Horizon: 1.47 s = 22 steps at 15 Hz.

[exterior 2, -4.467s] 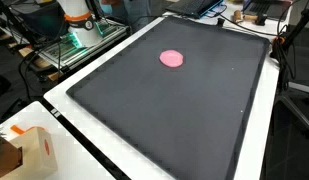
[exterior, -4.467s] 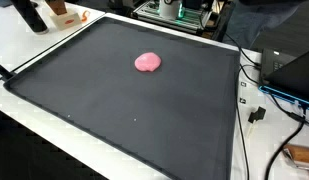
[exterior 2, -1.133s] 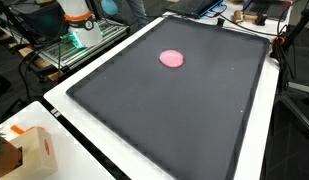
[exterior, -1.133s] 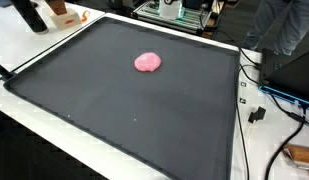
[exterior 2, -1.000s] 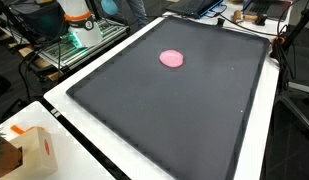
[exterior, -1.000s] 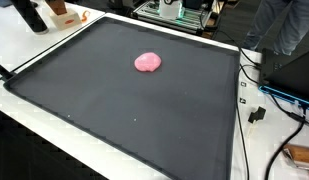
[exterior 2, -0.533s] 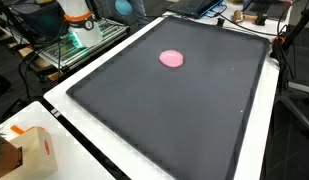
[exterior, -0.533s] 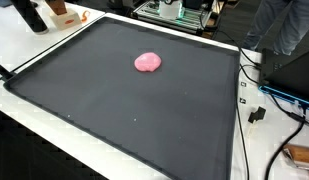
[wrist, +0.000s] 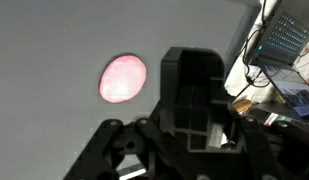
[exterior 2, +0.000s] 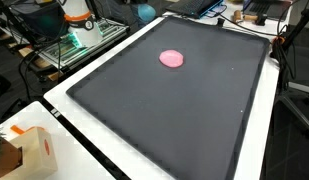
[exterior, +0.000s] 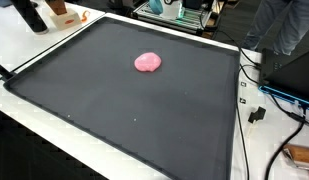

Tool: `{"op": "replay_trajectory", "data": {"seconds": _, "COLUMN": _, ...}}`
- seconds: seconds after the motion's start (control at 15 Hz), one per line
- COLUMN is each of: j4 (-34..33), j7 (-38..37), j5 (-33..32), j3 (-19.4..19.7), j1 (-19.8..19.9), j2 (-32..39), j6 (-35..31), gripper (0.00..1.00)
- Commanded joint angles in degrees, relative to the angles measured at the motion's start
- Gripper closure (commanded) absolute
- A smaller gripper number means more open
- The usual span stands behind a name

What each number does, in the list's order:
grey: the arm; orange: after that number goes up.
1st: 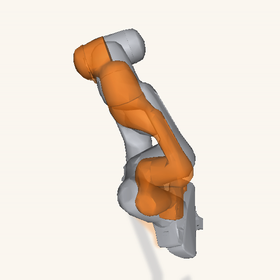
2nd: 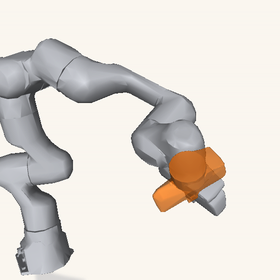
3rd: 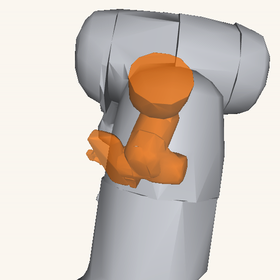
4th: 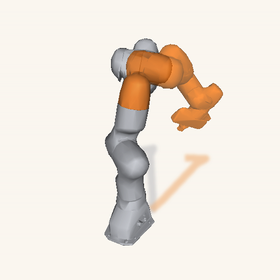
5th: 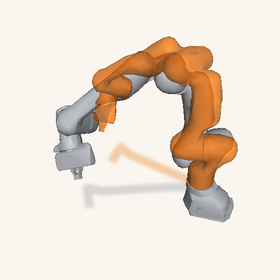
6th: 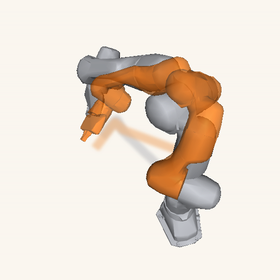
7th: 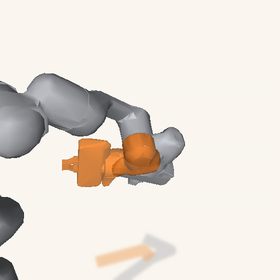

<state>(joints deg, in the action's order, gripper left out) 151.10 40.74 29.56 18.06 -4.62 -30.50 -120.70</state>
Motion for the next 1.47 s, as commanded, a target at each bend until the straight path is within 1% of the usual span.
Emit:
{"op": "replay_trajectory", "data": {"seconds": 0.0, "j4": -1.73, "j7": 8.94, "j5": 8.27, "j3": 1.66, "j1": -2.02, "j2": 6.32, "j6": -3.90, "gripper": 0.71}}
{"op": "replay_trajectory", "data": {"seconds": 0.4, "j4": -4.74, "j7": 21.60, "j5": 21.51, "j3": -0.96, "j1": 0.22, "j2": 16.06, "j6": -6.86, "gripper": 0.71}}
{"op": "replay_trajectory", "data": {"seconds": 0.67, "j4": -7.55, "j7": 26.70, "j5": 26.89, "j3": -3.34, "j1": 2.83, "j2": 21.72, "j6": -6.95, "gripper": 0.71}}
{"op": "replay_trajectory", "data": {"seconds": 0.87, "j4": -9.33, "j7": 28.37, "j5": 28.59, "j3": -5.19, "j1": 4.83, "j2": 25.05, "j6": -7.44, "gripper": 0.71}}
{"op": "replay_trajectory", "data": {"seconds": 1.07, "j4": -10.50, "j7": 28.53, "j5": 28.08, "j3": -6.89, "j1": 6.32, "j2": 27.16, "j6": -8.65, "gripper": 0.71}}
{"op": "replay_trajectory", "data": {"seconds": 1.4, "j4": -12.24, "j7": 27.82, "j5": 27.14, "j3": -9.26, "j1": 7.20, "j2": 29.35, "j6": -11.98, "gripper": 0.71}}
